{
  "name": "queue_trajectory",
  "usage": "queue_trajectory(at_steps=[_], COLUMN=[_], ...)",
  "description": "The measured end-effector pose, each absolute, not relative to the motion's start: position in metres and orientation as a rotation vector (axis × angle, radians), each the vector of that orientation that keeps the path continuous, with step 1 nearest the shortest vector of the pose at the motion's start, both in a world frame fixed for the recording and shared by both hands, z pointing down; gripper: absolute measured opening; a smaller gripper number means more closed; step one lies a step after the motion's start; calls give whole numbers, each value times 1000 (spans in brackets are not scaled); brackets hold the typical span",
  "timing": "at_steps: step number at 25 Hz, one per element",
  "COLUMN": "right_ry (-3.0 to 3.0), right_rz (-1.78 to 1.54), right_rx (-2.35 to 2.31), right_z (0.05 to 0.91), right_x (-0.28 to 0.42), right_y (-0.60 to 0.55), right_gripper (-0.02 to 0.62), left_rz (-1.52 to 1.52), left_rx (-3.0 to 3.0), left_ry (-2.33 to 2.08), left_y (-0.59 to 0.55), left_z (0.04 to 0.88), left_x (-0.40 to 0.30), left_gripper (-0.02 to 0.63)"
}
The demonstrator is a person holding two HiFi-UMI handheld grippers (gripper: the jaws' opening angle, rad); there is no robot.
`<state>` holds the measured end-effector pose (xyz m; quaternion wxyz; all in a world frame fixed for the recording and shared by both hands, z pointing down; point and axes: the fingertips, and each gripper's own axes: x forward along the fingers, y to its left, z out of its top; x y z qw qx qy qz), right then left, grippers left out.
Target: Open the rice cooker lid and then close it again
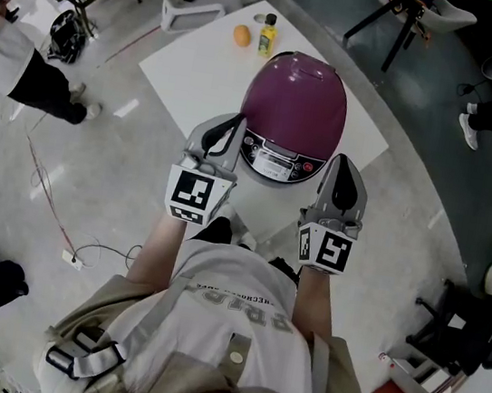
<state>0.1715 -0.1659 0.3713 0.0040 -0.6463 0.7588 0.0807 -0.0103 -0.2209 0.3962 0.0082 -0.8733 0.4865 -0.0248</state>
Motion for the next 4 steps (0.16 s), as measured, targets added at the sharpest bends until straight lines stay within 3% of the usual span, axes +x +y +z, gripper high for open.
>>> queue_trajectory(at_steps=[4], right_ry=[2381], right_rz=[255], right_rx=[-2026], right_z=[372], right_x=[171], right_y=[-166], right_gripper=[0], left_rz=[-68], left_rx=[-2721], left_ry=[1527], left_y=[-222], left_z=[394], left_x=[-12], left_gripper=[8])
